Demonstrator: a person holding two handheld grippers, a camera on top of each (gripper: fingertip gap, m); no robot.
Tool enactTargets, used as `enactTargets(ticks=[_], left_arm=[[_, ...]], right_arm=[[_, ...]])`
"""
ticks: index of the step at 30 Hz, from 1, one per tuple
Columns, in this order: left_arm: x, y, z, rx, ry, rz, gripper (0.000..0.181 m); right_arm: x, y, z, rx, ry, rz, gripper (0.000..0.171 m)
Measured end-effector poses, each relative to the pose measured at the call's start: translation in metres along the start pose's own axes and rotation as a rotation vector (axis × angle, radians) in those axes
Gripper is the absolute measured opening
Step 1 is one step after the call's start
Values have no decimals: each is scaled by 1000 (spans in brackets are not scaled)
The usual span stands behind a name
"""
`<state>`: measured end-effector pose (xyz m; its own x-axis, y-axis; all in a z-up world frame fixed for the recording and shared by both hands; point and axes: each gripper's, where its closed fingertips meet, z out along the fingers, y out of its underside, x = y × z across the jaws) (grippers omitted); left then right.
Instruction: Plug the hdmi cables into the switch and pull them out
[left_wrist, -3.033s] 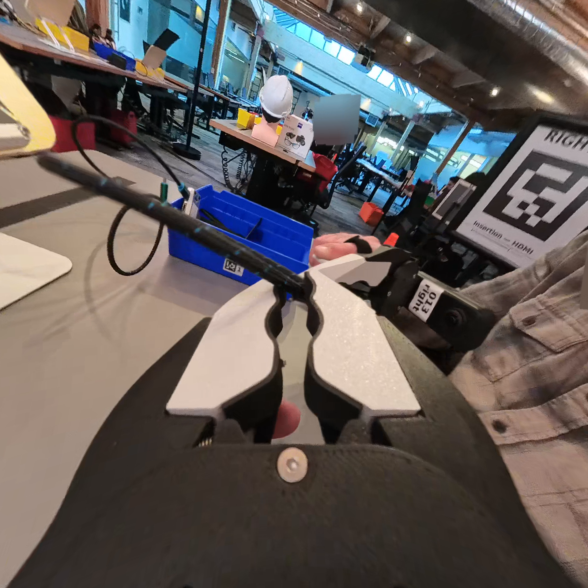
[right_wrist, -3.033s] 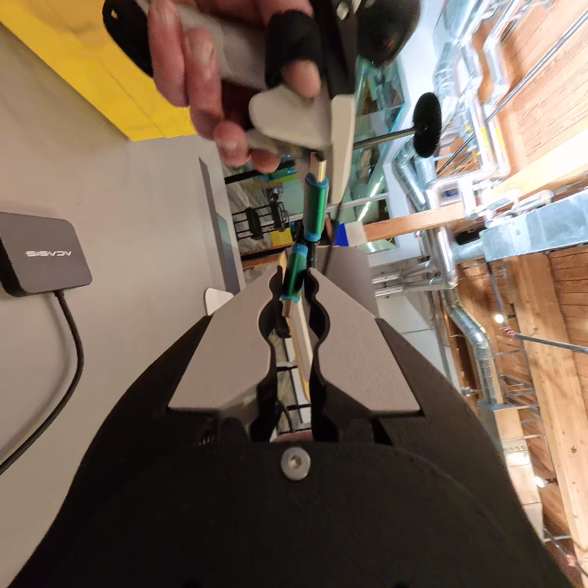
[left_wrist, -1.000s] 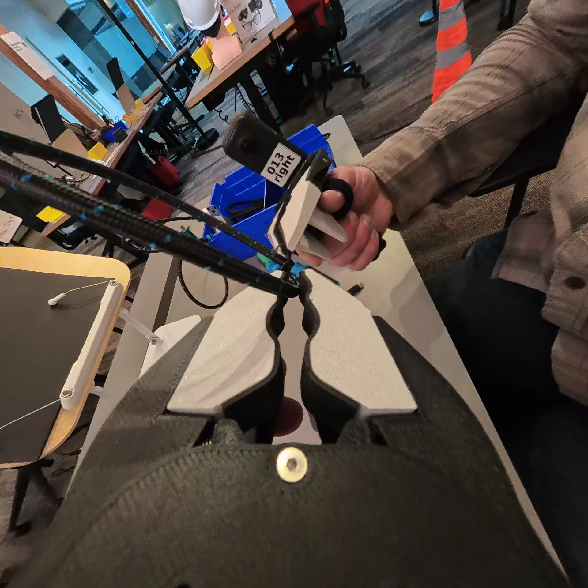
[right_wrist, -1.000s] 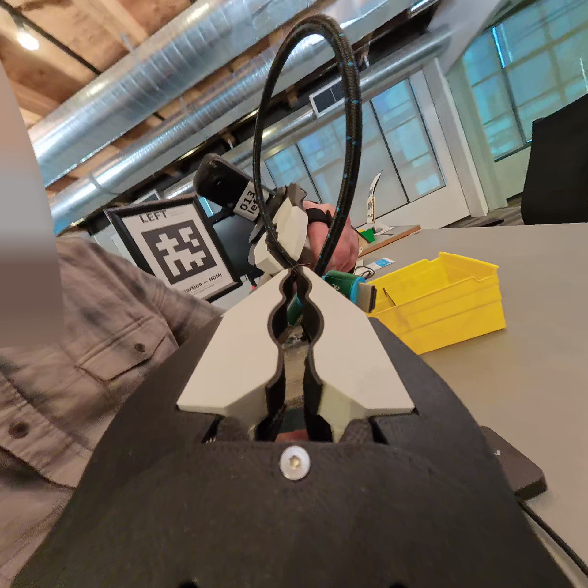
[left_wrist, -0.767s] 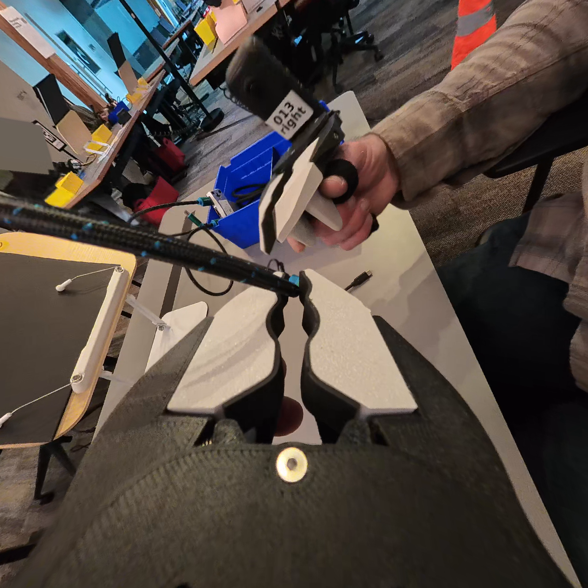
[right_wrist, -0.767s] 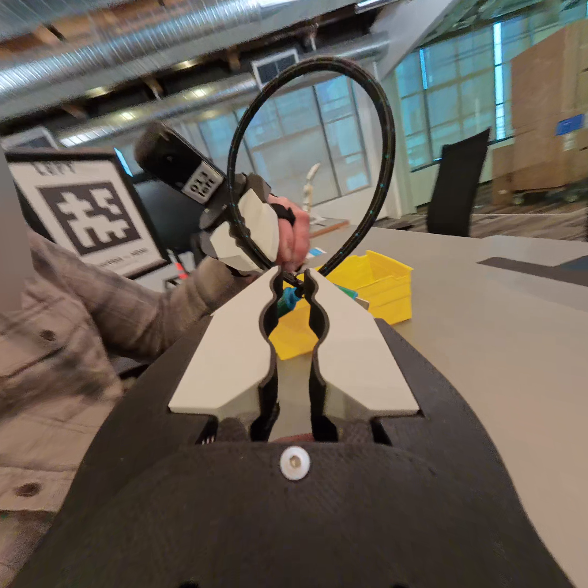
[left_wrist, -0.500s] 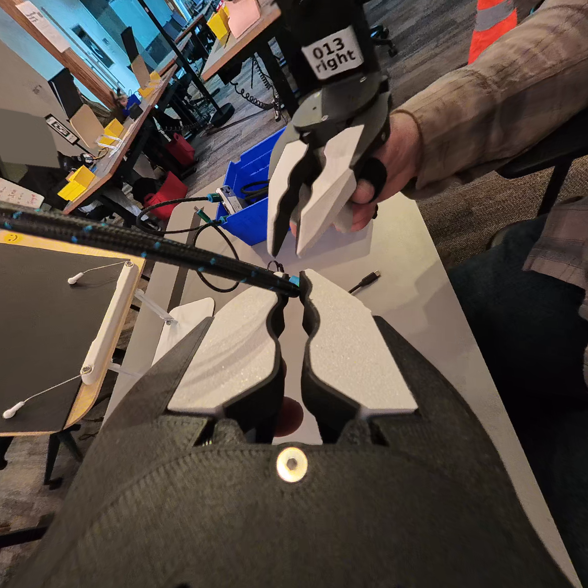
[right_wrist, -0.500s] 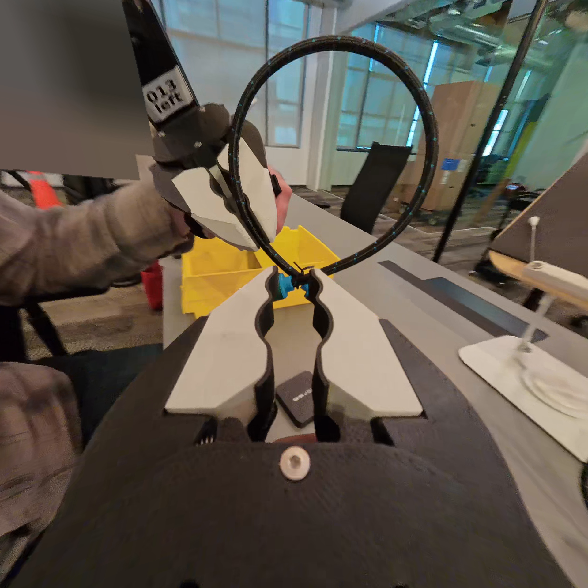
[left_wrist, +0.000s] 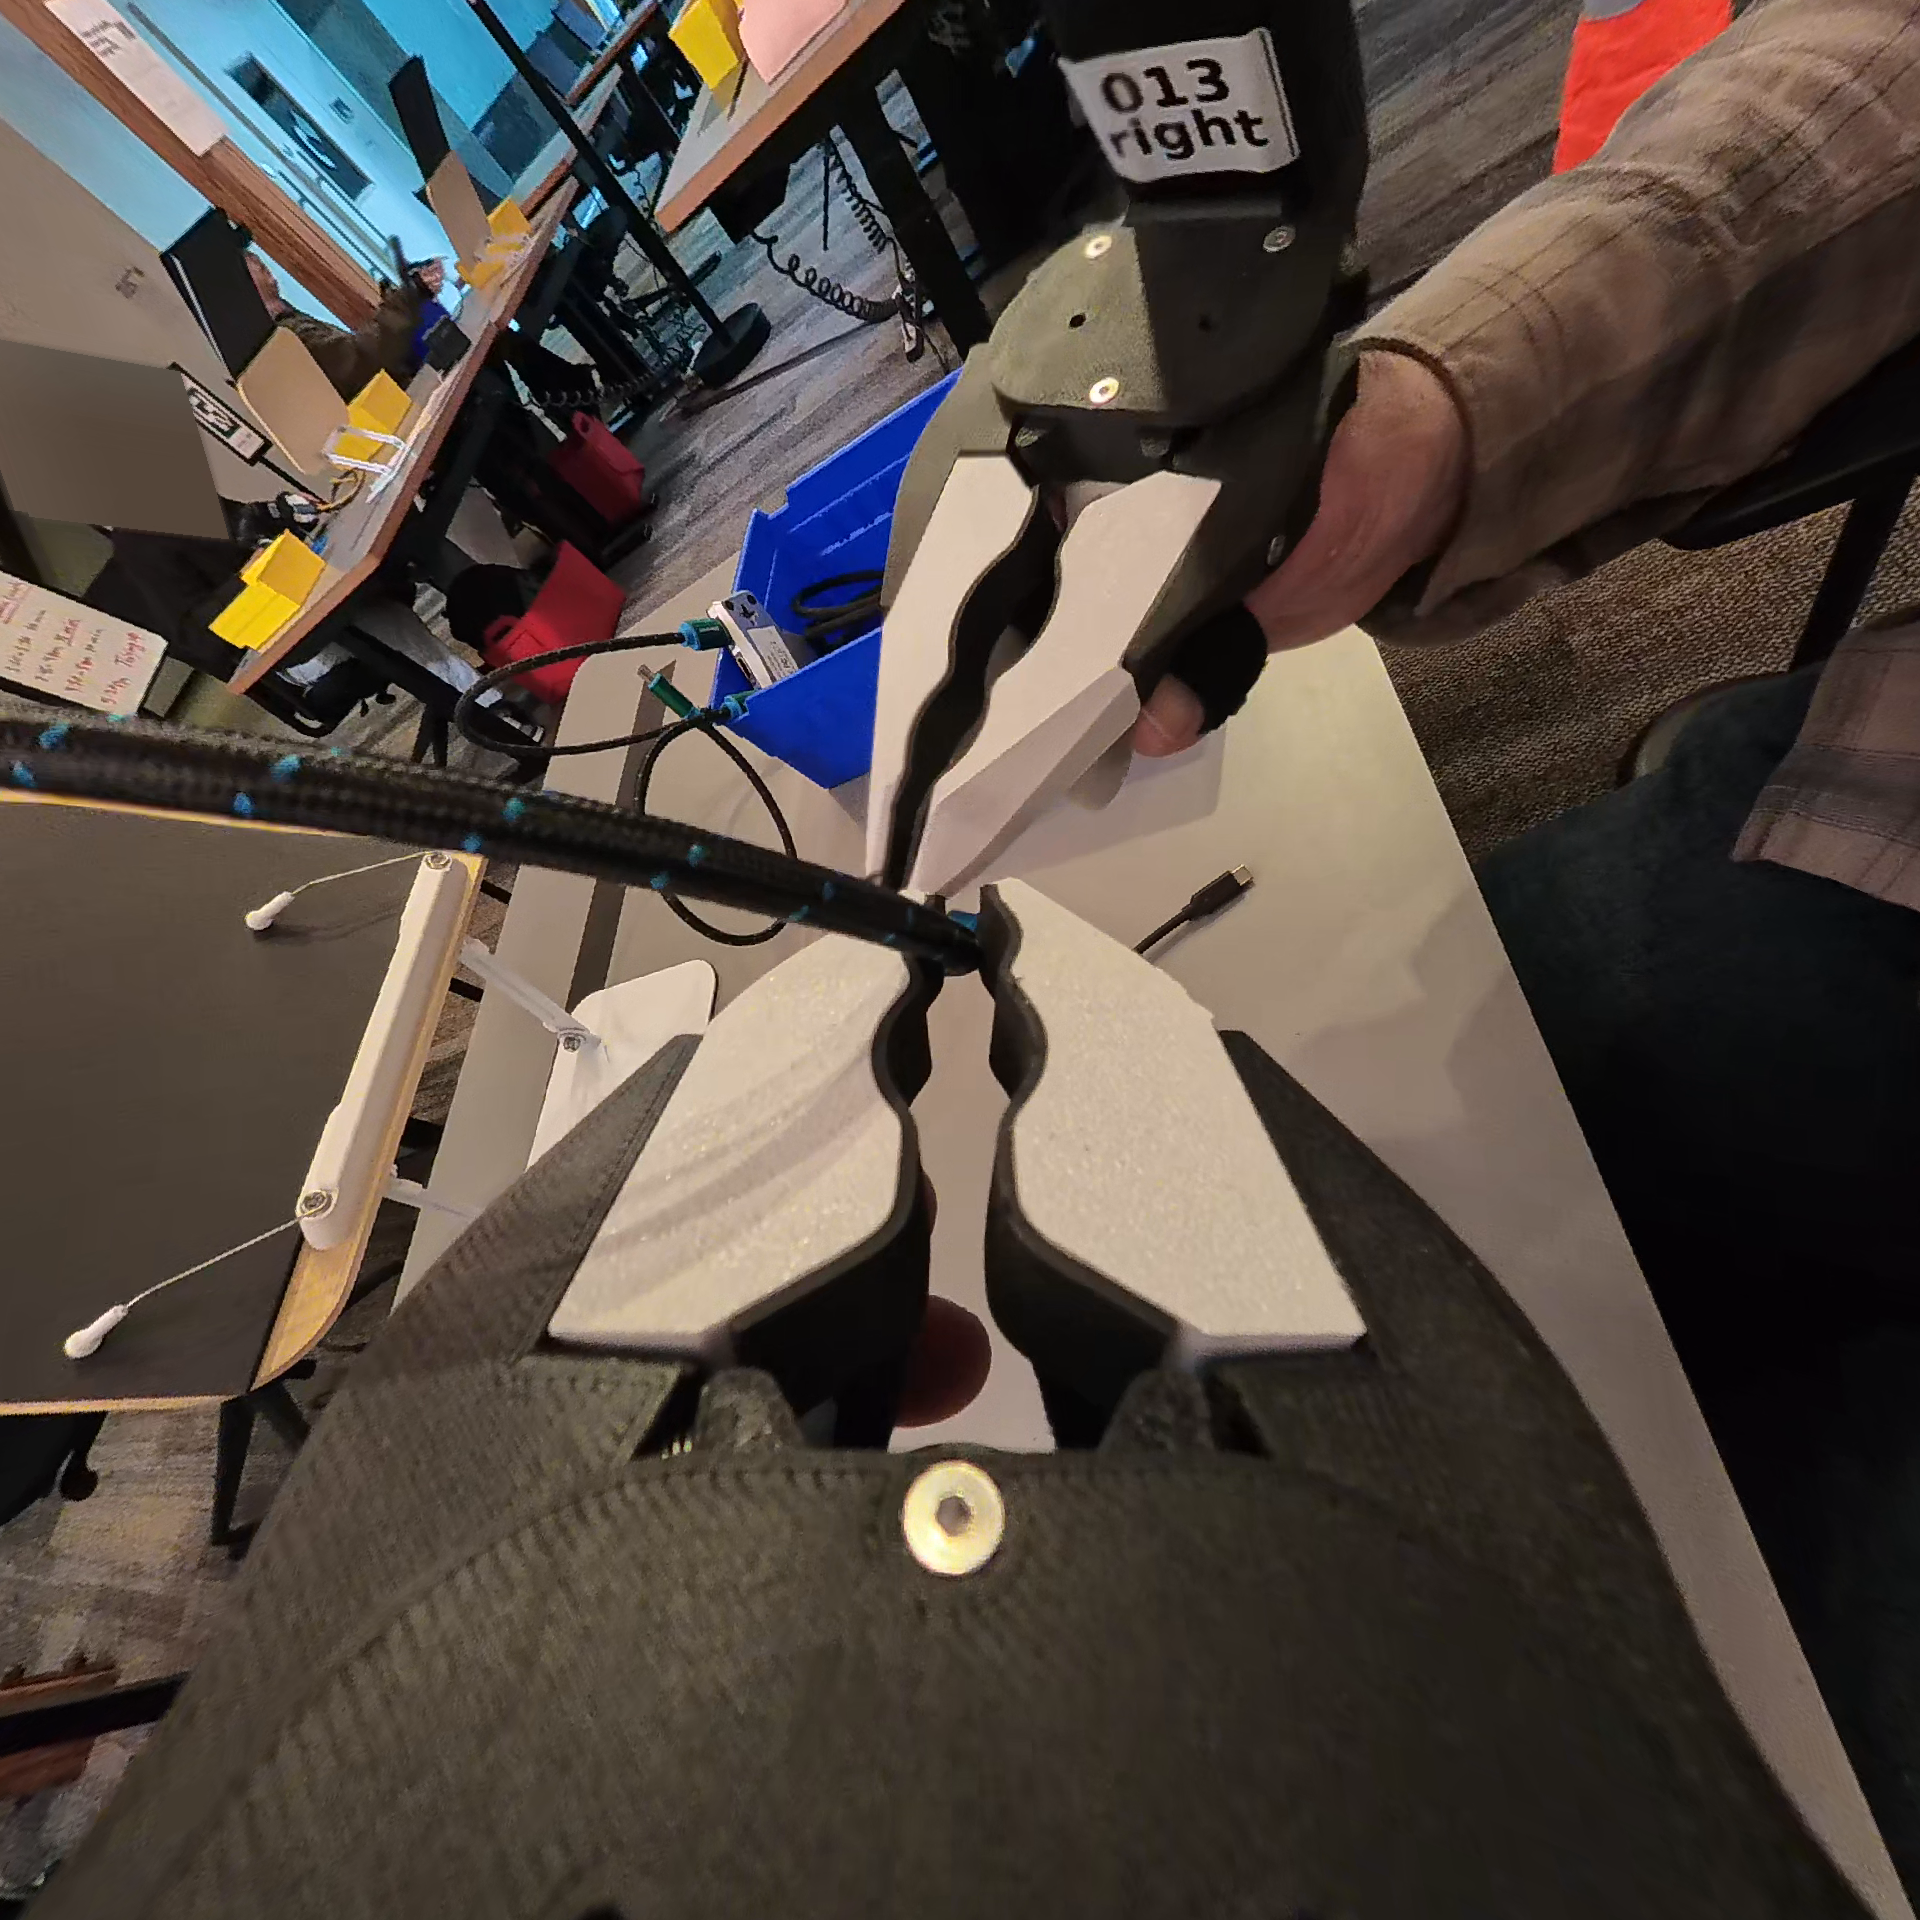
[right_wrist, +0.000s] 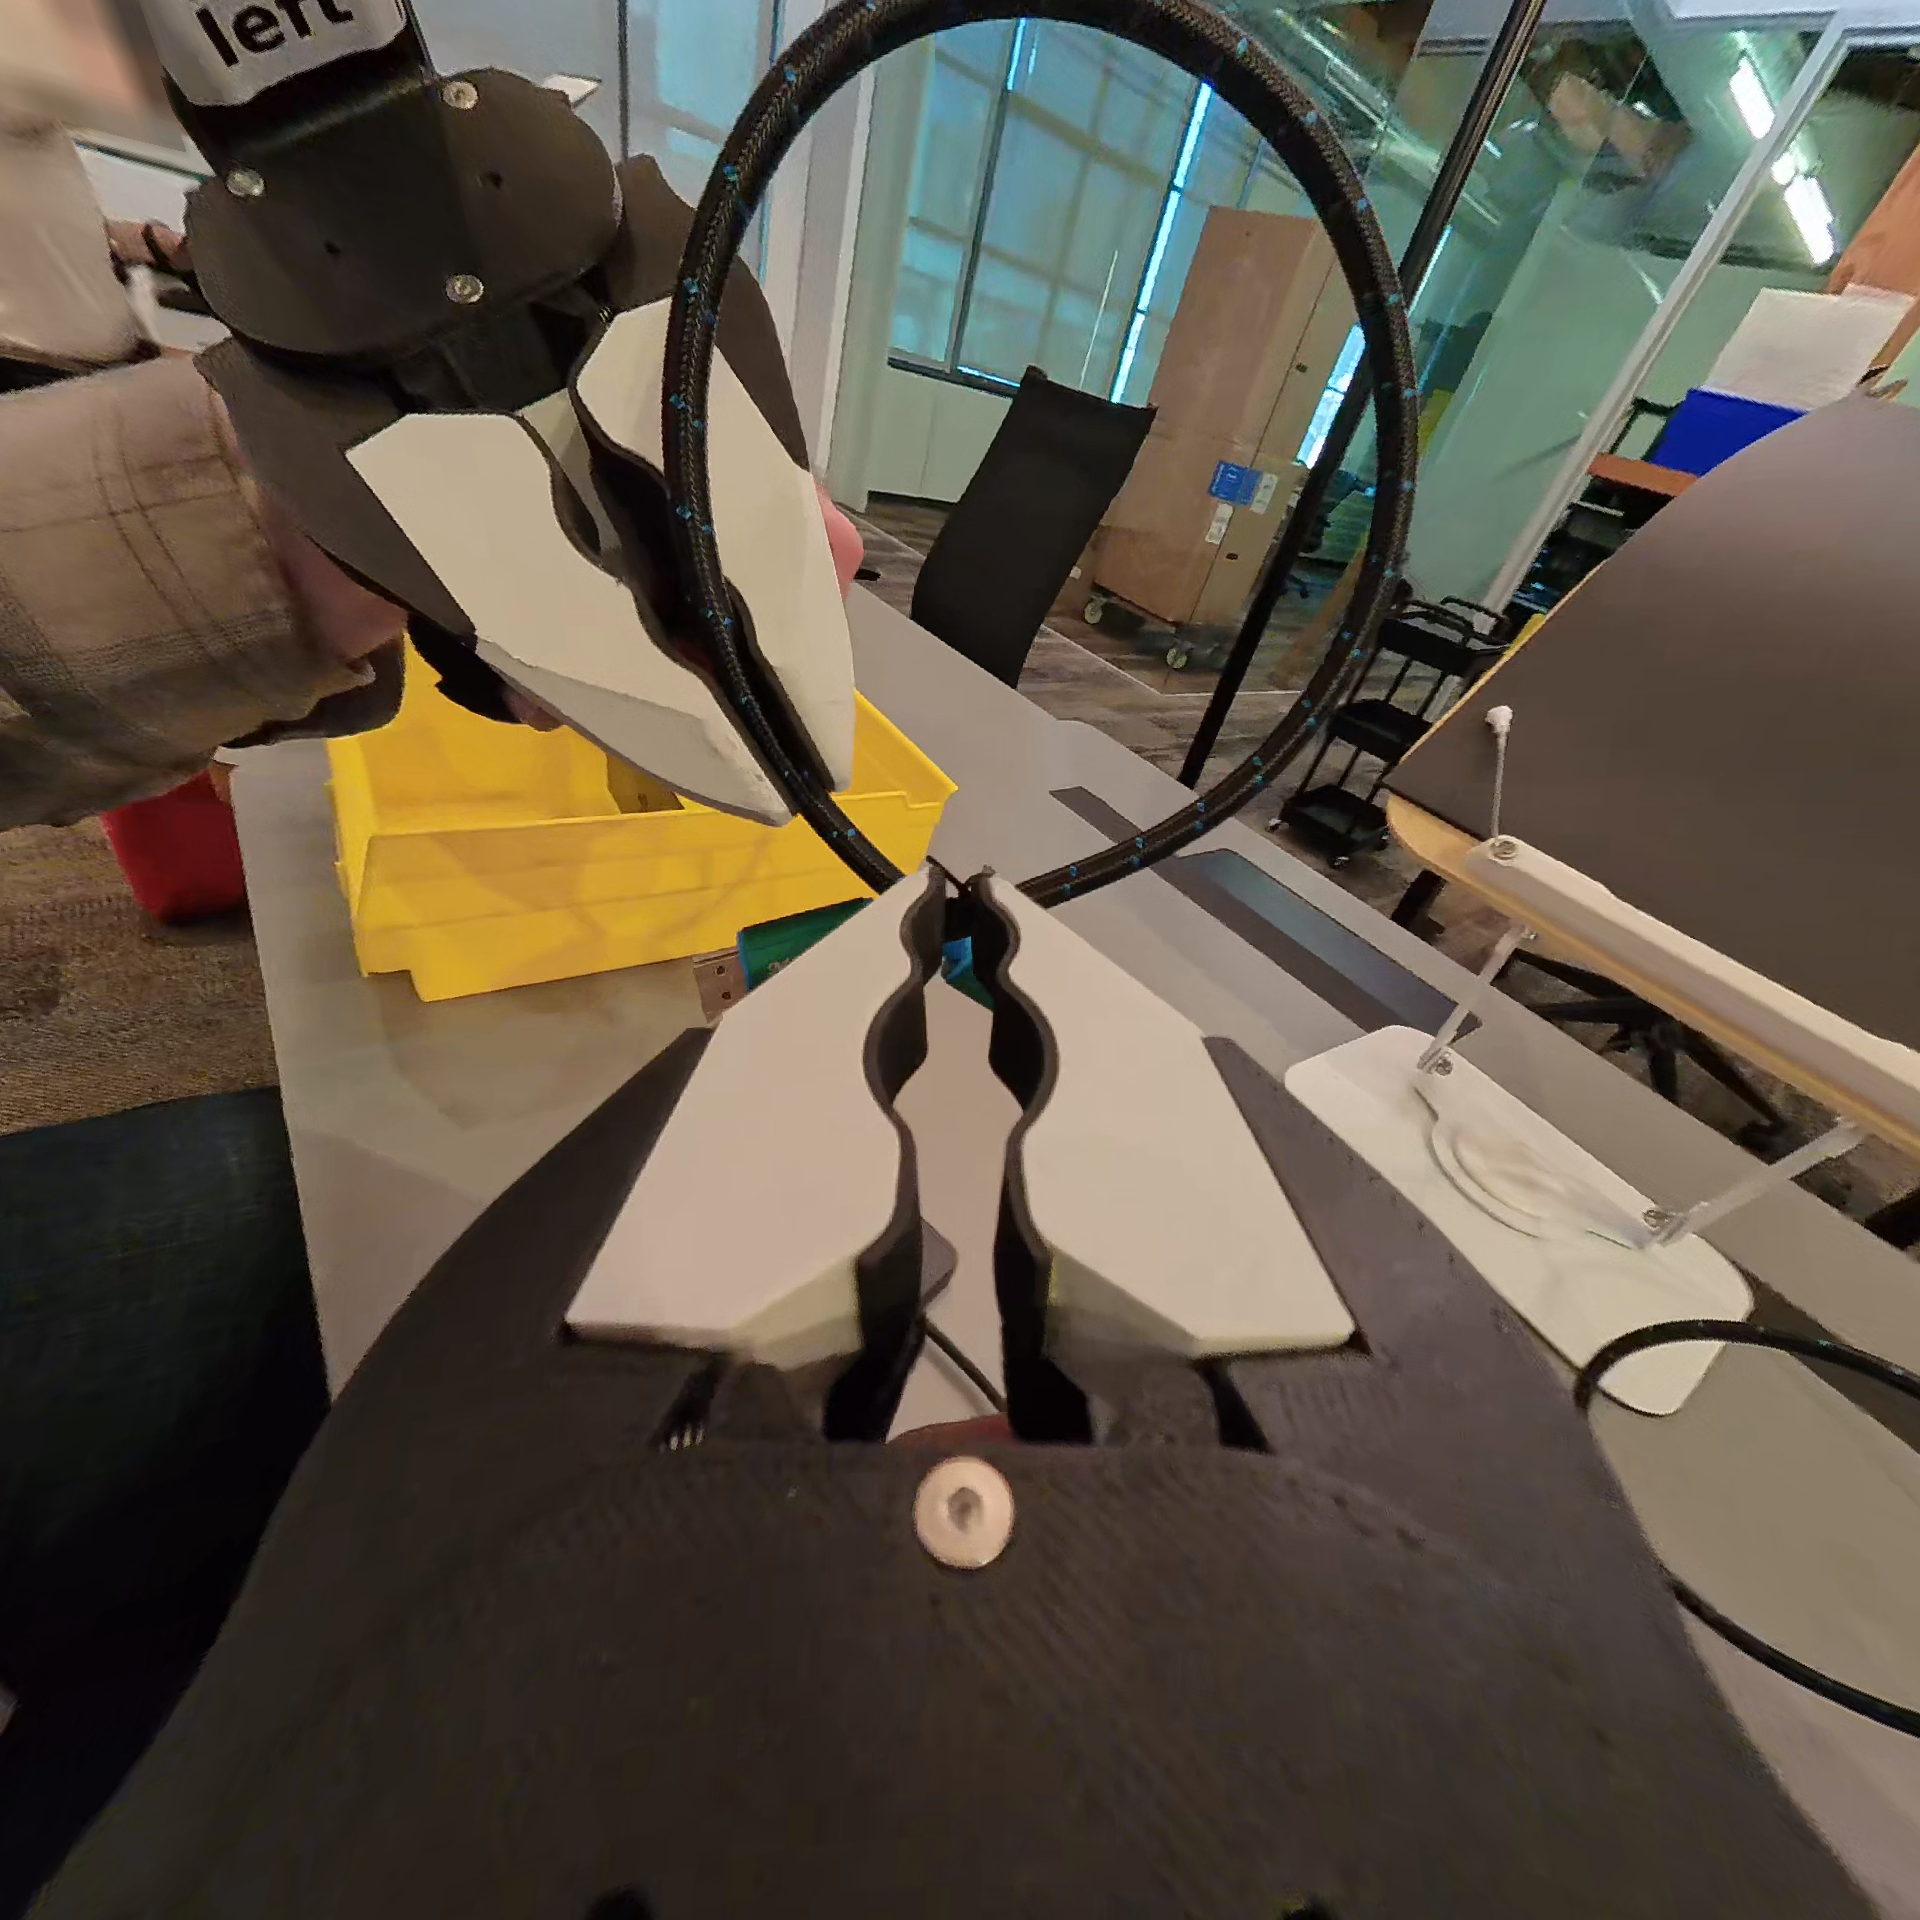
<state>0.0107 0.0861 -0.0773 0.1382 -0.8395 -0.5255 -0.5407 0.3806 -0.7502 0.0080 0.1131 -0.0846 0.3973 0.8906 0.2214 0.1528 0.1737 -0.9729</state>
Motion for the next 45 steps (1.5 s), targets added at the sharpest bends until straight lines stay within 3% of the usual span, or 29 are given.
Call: enactTargets(ticks=[6, 11, 13, 15, 18, 26, 34, 38, 41, 45], left_arm=[[1, -4, 0, 17, 4, 0, 6], [11, -16, -6, 86, 75, -20, 6], [13, -18, -4, 102, 88, -33, 6], [11, -17, -2, 110, 83, -54, 6], [4, -11, 2, 95, 54, -91, 6], [-1, 0, 23, 73, 29, -228, 6], [-13, 4, 33, 202, 102, -625, 6], [-21, 4, 28, 268, 109, -705, 6], [-22, 9, 31, 176, 15, -558, 6], [-21, 8, 33, 111, -71, -395, 6]], right_arm=[[-4, -8, -5, 96, -159, 258, 0], [-22, -16, -18, 185, -471, 457, 0], [-21, -17, -22, 205, -512, 486, 0], [-15, -16, -21, 219, -473, 490, 0], [-1, -14, -14, 177, -278, 348, 0], [25, 3, -7, -57, 159, -218, 0], [37, 6, -12, -243, 379, -913, 0], [30, 2, -12, -208, 344, -962, 0], [35, 10, -10, -186, 266, -744, 0], [40, 6, -18, -115, 201, -514, 14]])
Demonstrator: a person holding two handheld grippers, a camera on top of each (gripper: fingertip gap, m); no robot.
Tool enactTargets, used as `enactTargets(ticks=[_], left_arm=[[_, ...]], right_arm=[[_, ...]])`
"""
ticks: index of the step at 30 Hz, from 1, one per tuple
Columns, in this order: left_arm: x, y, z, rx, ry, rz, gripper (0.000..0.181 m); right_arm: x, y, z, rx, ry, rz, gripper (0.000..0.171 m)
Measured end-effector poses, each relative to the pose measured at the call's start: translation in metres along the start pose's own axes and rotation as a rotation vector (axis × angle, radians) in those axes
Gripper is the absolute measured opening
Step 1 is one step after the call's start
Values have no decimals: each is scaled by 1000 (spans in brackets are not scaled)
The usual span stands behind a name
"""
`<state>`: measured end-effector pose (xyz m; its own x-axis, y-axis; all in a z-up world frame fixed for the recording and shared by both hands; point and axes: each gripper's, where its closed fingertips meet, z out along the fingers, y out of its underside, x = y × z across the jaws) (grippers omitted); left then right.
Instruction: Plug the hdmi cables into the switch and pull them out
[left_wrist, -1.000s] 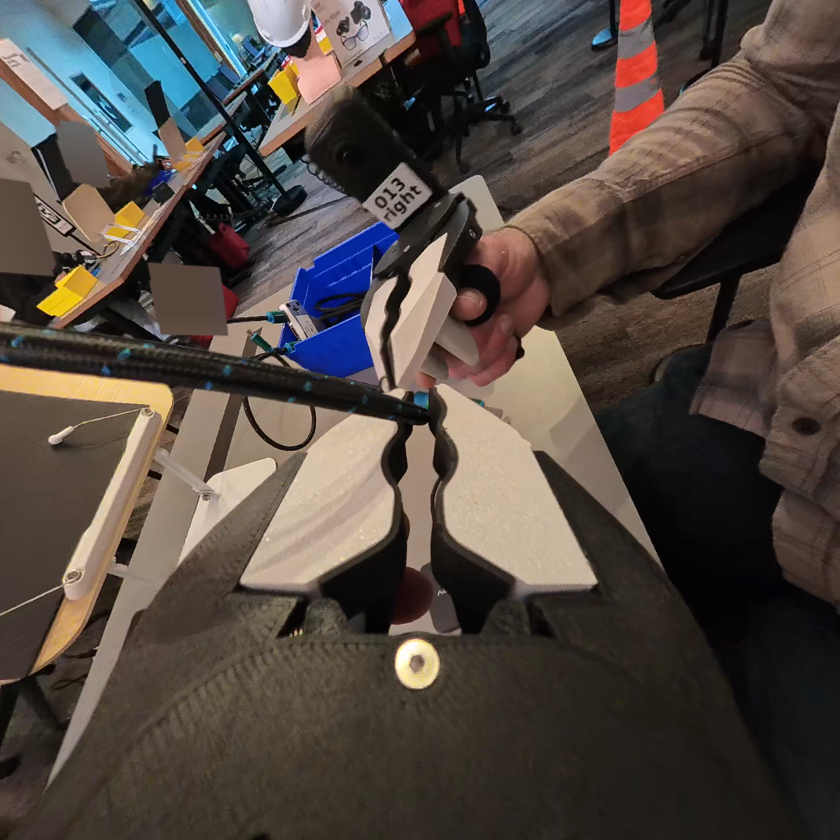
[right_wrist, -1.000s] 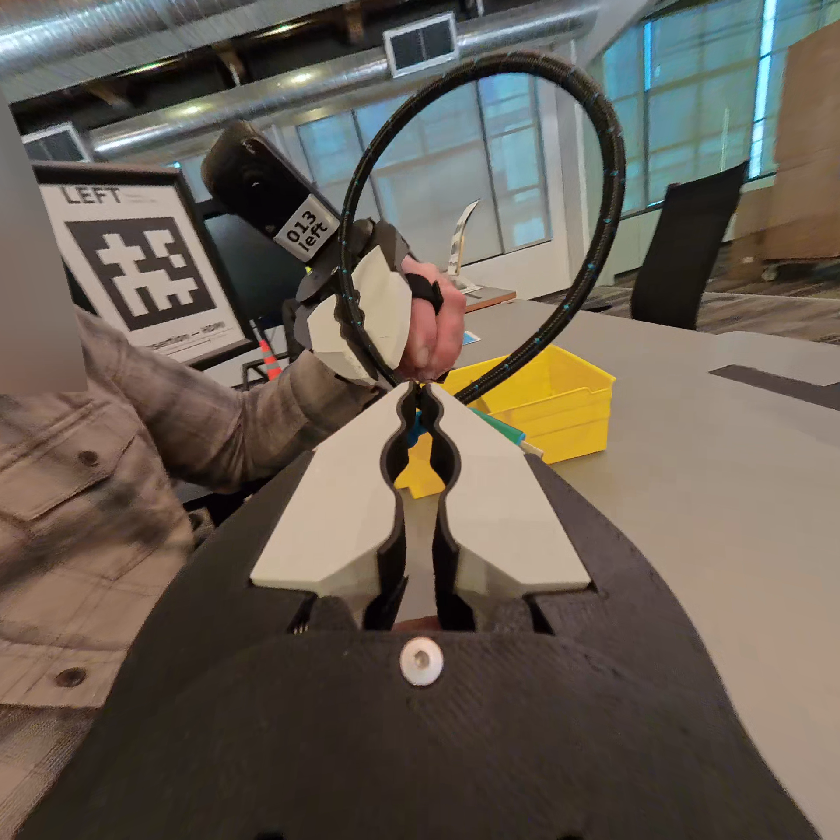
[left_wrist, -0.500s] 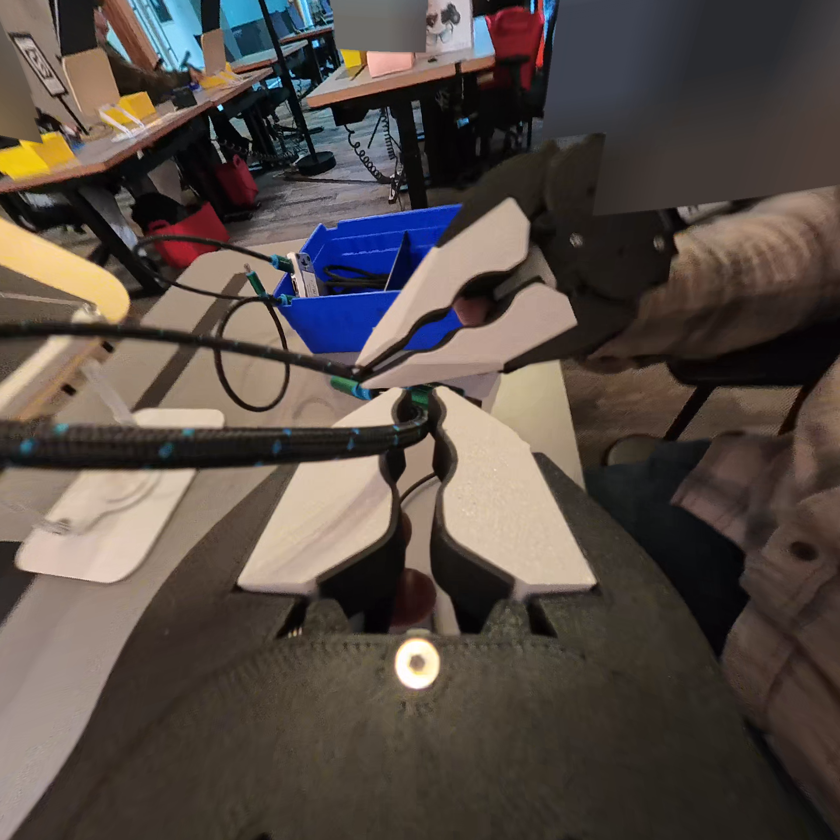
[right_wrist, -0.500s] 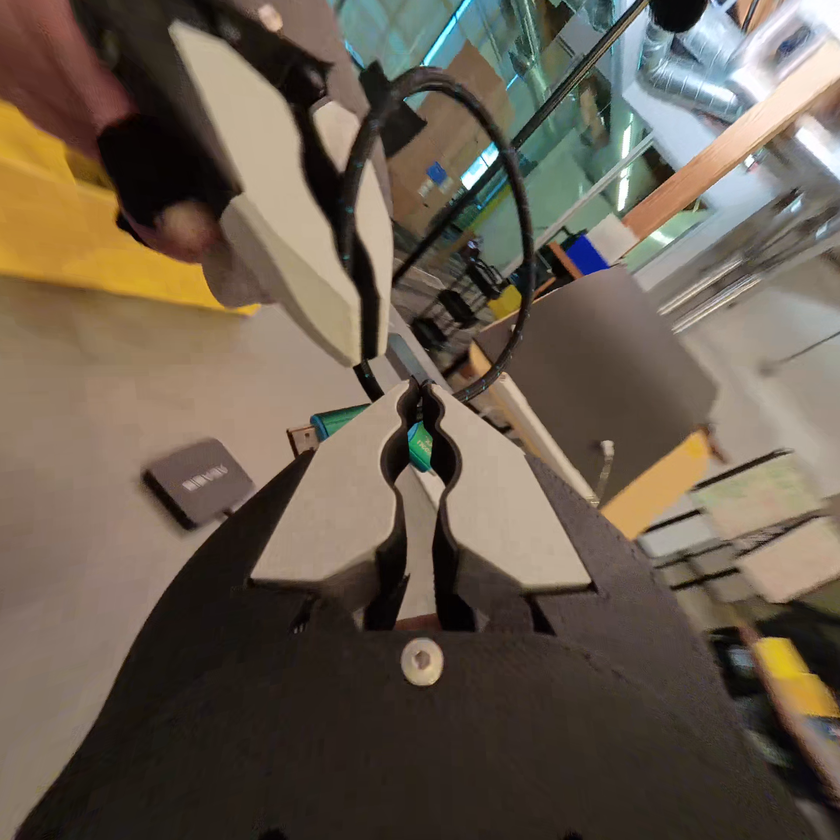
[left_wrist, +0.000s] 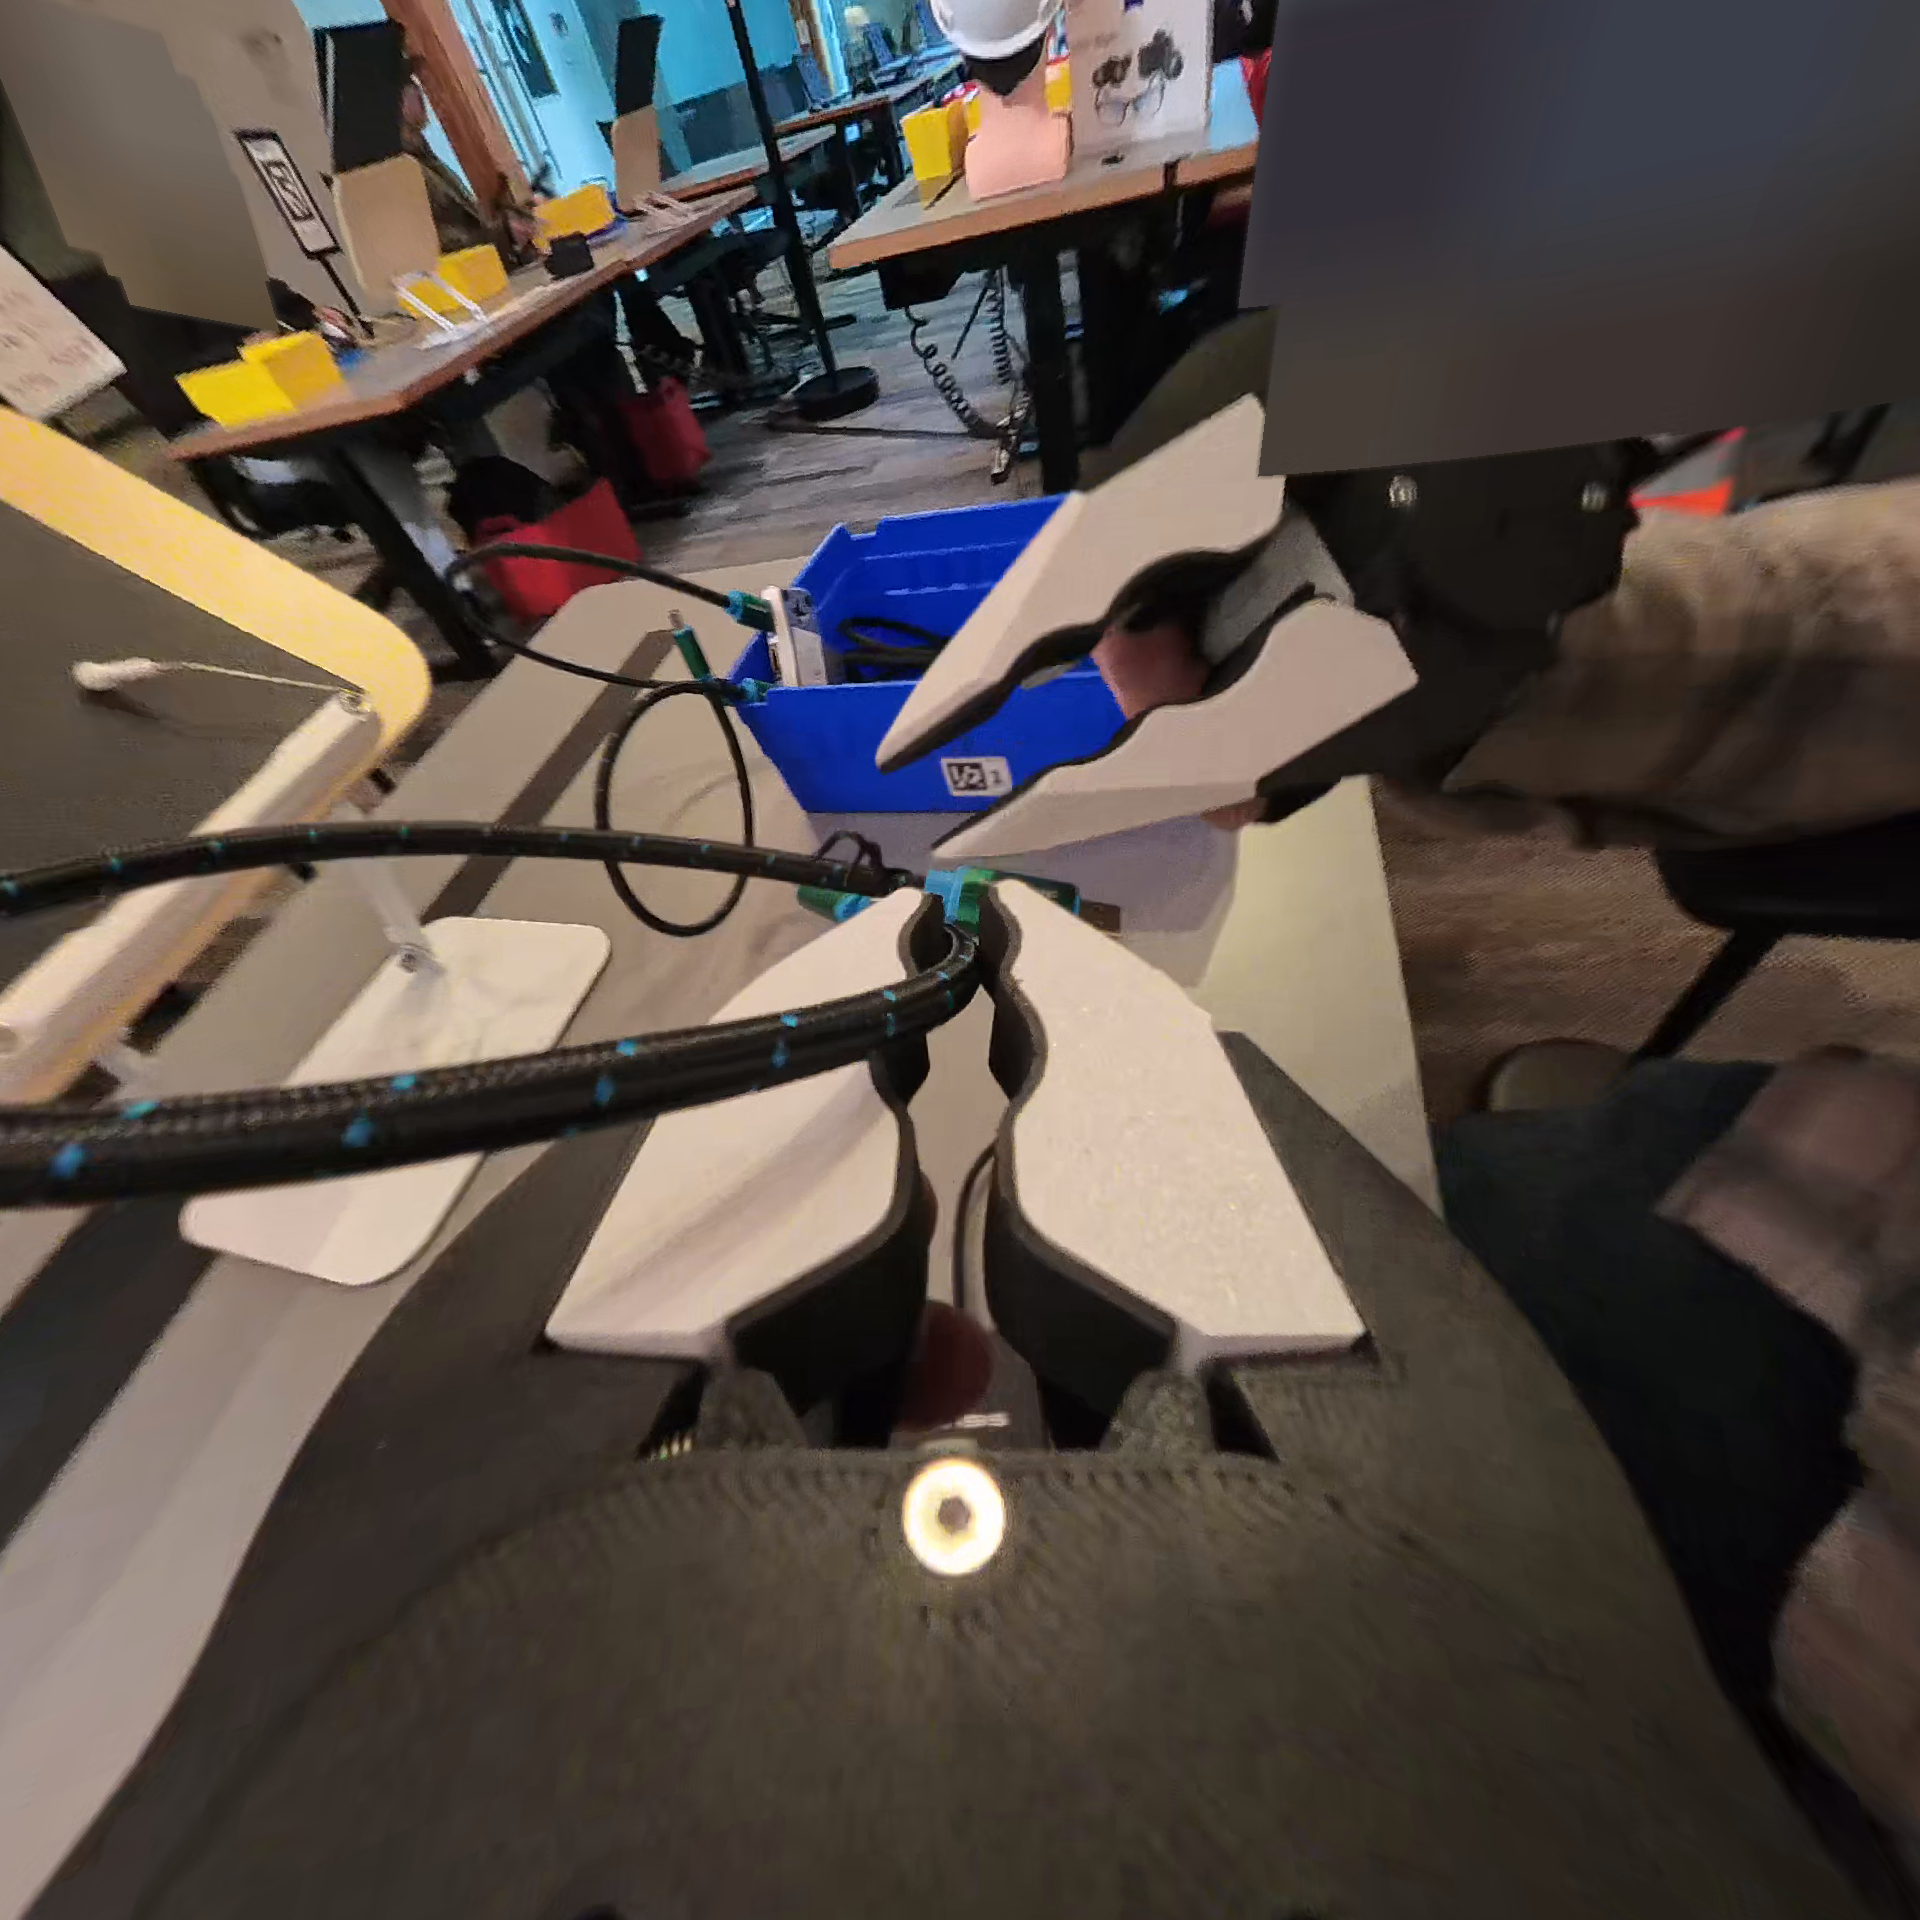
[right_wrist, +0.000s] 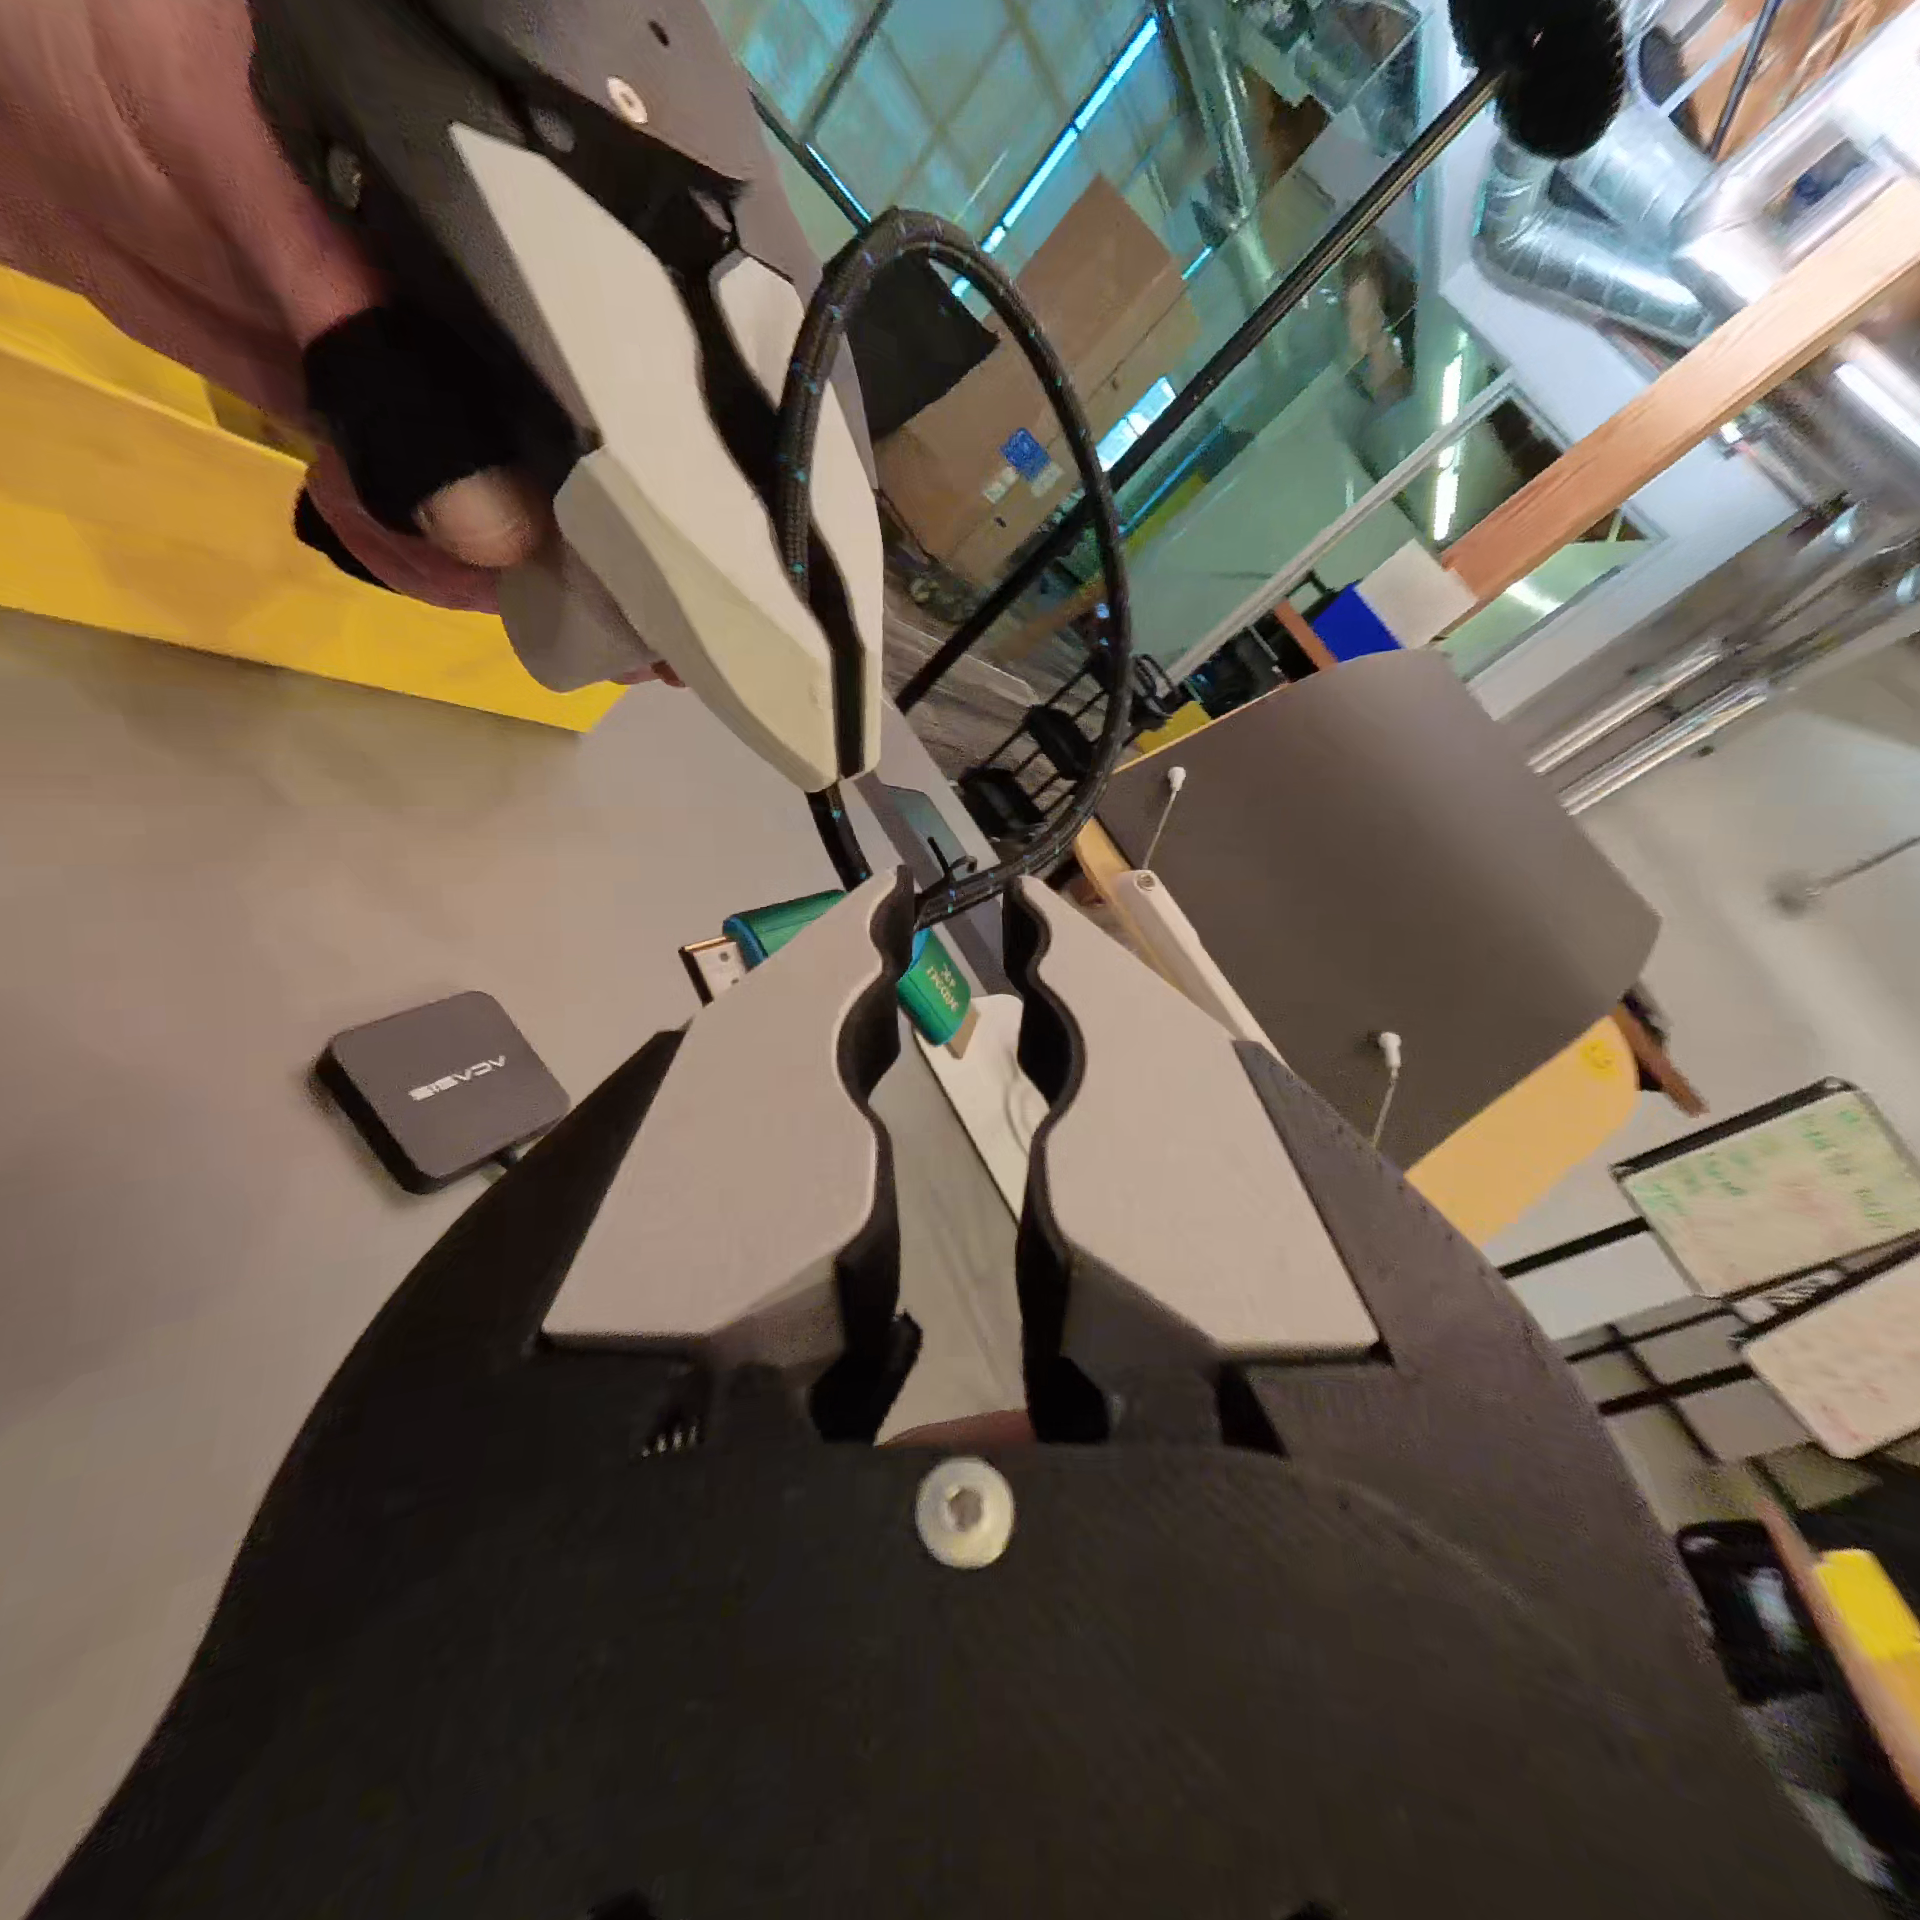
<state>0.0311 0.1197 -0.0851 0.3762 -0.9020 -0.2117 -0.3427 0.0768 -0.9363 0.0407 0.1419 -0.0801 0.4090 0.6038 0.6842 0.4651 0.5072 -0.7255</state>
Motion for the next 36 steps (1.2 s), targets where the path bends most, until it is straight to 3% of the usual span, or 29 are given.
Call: enactTargets(ticks=[6, 15, 30, 36], left_arm=[[4, 3, -1, -67, -30, 163, 6], [24, 8, 4, -148, -11, 362, 6], [31, 8, 5, -155, 6, 405, 6], [24, 7, 5, -156, -28, 378, 6]], right_arm=[[-3, -4, -6, 86, -181, 336, 15], [-15, -1, -5, 91, -298, 457, 12], [-26, 1, -9, 71, -384, 448, 7], [-19, 2, -5, 49, -272, 354, 0]])
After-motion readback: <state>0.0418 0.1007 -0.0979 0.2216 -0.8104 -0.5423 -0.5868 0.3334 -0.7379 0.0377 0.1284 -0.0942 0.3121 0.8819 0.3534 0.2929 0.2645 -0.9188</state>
